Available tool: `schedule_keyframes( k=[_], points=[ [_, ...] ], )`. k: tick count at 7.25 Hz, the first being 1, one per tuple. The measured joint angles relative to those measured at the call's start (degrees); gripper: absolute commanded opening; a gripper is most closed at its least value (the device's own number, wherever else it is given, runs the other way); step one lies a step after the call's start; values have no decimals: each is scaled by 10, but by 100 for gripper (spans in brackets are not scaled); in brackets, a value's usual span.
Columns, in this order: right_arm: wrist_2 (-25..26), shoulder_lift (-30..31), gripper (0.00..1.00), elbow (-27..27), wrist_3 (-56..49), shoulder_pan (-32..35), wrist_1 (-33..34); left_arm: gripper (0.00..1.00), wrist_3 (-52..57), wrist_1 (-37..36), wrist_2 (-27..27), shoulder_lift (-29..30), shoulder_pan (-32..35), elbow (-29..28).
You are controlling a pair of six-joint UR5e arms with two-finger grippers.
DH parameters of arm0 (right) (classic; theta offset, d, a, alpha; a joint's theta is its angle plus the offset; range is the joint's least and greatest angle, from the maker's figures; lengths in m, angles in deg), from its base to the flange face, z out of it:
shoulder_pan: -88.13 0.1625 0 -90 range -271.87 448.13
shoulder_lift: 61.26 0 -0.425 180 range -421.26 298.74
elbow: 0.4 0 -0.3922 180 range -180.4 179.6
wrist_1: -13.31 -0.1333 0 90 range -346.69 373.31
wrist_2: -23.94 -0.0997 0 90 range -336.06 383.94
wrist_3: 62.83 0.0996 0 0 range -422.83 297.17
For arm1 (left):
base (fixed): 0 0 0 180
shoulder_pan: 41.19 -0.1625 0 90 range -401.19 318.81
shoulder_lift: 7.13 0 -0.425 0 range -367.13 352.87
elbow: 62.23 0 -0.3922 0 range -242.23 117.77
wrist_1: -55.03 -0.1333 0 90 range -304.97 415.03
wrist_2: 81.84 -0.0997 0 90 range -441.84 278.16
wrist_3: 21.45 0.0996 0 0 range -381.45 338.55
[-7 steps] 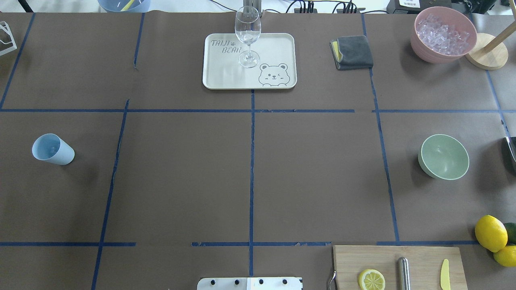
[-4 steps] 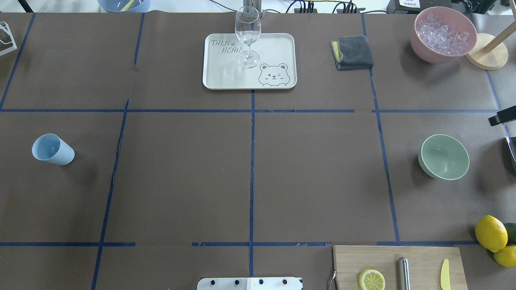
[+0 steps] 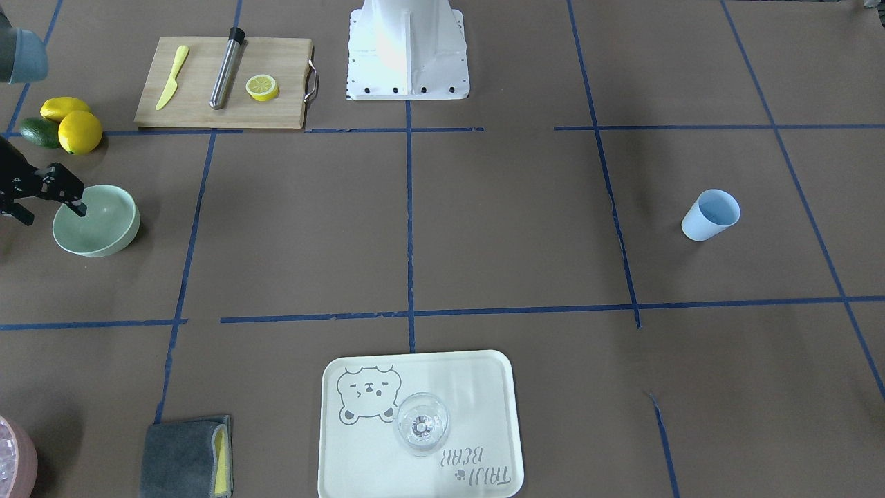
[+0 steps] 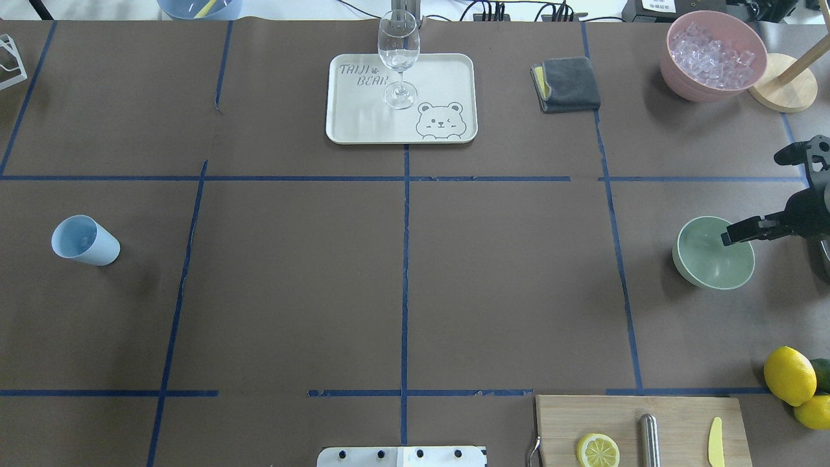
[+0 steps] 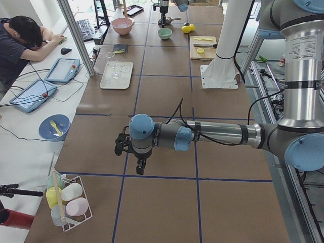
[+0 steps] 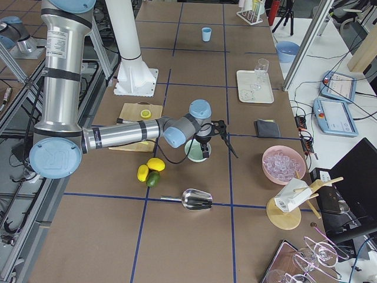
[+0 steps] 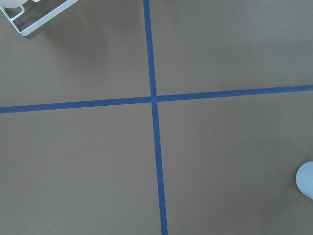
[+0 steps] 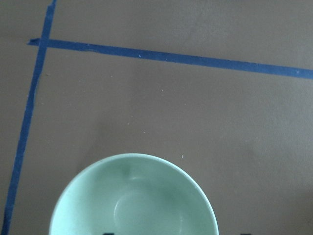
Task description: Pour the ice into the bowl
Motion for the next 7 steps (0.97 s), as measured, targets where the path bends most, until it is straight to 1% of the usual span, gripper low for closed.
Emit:
schedule_keyframes(
  k=[1, 2, 3, 4, 5, 7],
  points=[
    [6, 9, 86, -8, 1, -6, -8, 100, 0, 1, 0, 0, 0, 0],
    [11, 12, 55, -27, 1, -13, -23, 100, 0, 3, 0, 0, 0, 0],
    [15, 10, 7, -51, 0, -20, -47, 100, 0, 6, 0, 0, 0, 0],
    [15, 9, 0, -67, -1, -24, -68, 100, 0, 7, 0, 0, 1, 0],
    [13, 8, 0, -72, -1, -25, -79, 100, 0, 8, 0, 0, 1, 0],
    [7, 9, 0, -61, -2, -23, -84, 100, 0, 9, 0, -3, 1, 0]
  ],
)
